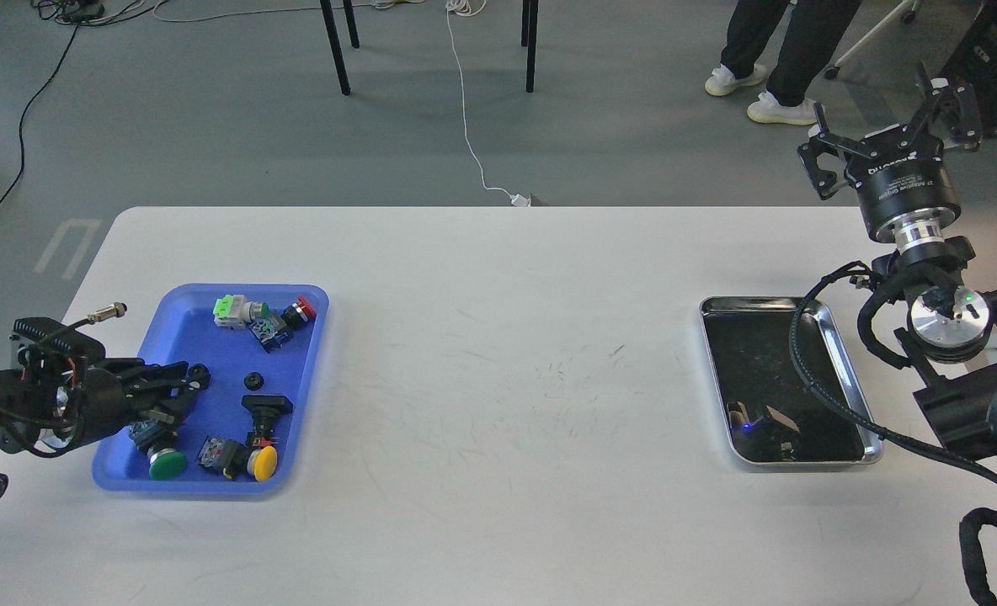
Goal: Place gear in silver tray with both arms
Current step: 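Grasp a small black gear in the blue tray with the left gripper, then carry the black gear to the table middle and release it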
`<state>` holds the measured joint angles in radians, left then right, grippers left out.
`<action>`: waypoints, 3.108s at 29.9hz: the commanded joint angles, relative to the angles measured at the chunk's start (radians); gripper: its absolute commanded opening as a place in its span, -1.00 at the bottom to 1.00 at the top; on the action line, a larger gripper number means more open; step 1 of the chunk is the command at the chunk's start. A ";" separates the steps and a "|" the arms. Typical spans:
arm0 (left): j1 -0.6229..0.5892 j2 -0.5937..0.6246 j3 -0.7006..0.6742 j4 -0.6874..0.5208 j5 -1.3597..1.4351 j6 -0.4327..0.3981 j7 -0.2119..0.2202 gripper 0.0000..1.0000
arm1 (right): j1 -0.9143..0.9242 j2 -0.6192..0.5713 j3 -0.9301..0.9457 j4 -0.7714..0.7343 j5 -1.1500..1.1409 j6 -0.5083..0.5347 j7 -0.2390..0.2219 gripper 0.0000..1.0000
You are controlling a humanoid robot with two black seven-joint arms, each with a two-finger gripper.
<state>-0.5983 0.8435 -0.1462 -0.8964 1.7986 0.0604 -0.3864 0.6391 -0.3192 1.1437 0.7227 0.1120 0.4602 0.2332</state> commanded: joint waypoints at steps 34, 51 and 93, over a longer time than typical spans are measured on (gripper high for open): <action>-0.170 0.005 -0.007 -0.173 0.002 -0.005 0.003 -0.81 | -0.007 -0.087 0.007 0.021 0.000 0.015 -0.003 0.98; -0.374 -0.420 0.008 -0.248 0.056 -0.194 0.093 -0.81 | -0.027 -0.264 -0.056 0.199 -0.002 0.029 -0.011 0.98; -0.368 -0.811 0.148 0.010 0.047 -0.195 0.129 0.26 | 0.120 -0.218 -0.108 0.195 -0.009 -0.109 -0.023 0.98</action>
<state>-0.9600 0.0159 0.0418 -0.8768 1.8876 -0.1496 -0.2496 0.7569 -0.5340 1.0384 0.9174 0.1056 0.3509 0.2100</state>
